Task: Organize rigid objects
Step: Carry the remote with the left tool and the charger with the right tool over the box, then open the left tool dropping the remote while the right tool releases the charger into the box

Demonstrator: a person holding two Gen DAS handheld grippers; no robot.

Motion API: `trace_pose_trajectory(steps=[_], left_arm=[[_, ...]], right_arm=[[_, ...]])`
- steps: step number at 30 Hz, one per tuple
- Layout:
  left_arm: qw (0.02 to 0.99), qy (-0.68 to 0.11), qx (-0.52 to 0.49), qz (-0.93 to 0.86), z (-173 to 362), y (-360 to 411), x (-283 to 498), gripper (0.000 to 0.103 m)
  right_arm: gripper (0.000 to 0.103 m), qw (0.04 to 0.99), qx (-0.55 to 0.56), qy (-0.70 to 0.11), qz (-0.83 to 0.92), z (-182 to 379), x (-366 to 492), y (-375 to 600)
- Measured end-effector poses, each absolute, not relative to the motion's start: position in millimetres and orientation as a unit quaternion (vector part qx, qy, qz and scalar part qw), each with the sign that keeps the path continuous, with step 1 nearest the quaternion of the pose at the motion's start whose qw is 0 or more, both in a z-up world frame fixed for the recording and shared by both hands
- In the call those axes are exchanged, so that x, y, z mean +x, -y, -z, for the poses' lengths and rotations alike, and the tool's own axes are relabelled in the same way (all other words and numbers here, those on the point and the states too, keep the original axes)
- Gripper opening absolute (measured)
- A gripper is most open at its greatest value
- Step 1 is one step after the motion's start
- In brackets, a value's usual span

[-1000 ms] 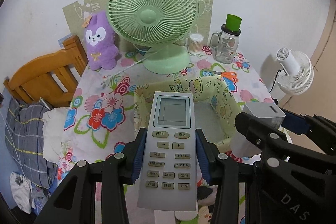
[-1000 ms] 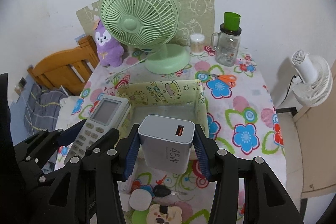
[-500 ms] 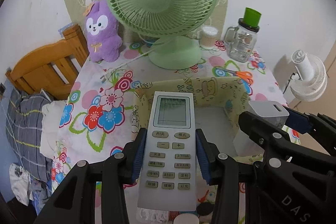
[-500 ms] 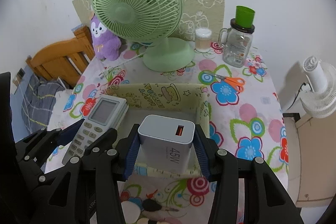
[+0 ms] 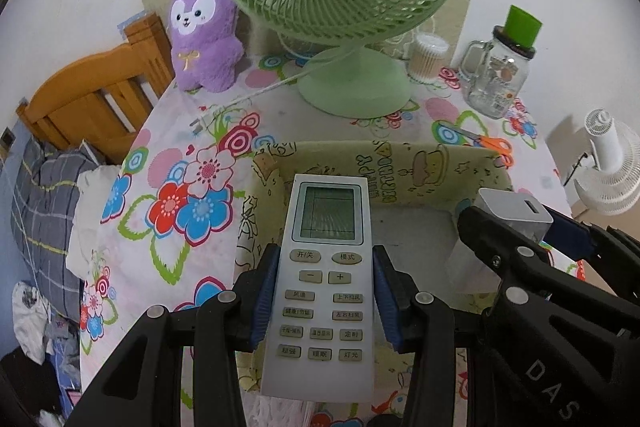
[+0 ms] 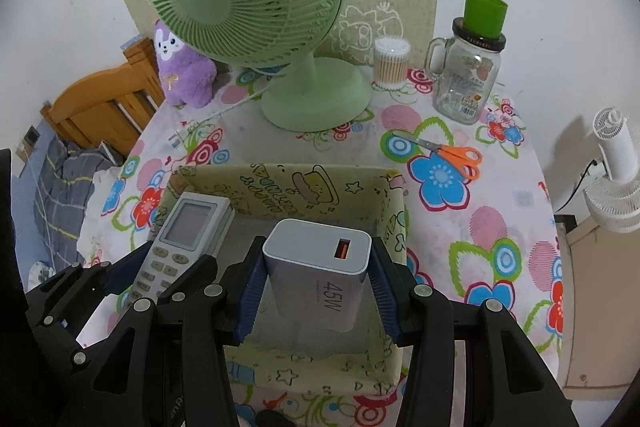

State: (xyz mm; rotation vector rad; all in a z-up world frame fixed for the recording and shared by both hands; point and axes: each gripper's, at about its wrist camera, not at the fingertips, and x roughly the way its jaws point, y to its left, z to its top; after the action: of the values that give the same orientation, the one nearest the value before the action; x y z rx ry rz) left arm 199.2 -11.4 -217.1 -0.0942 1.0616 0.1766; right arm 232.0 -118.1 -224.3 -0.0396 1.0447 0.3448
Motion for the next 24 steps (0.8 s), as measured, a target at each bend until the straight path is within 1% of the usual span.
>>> trace_pose_trajectory(steps=[8,17,24], left_arm=[[0.843,-0.527,-0.054,-0.097,235.2,10.7,205.5,0.046],[0.842,-0.526,-0.043,-0.114,240.9,9.4,210.7,0.045],[0.835,-0.537,-0.040,-0.111,244.1,9.1,210.5,0.048]], right_arm=[[0.053,0.840,-0.014,-0.518,-0.163,243.3,240.1,117.0],[0.053,0.829,-0.006,-0.538,-0.154,257.8,248.9,117.2],[0.054,0.822,-0.016,-0.550,-0.148,262.5,249.9,113.3]])
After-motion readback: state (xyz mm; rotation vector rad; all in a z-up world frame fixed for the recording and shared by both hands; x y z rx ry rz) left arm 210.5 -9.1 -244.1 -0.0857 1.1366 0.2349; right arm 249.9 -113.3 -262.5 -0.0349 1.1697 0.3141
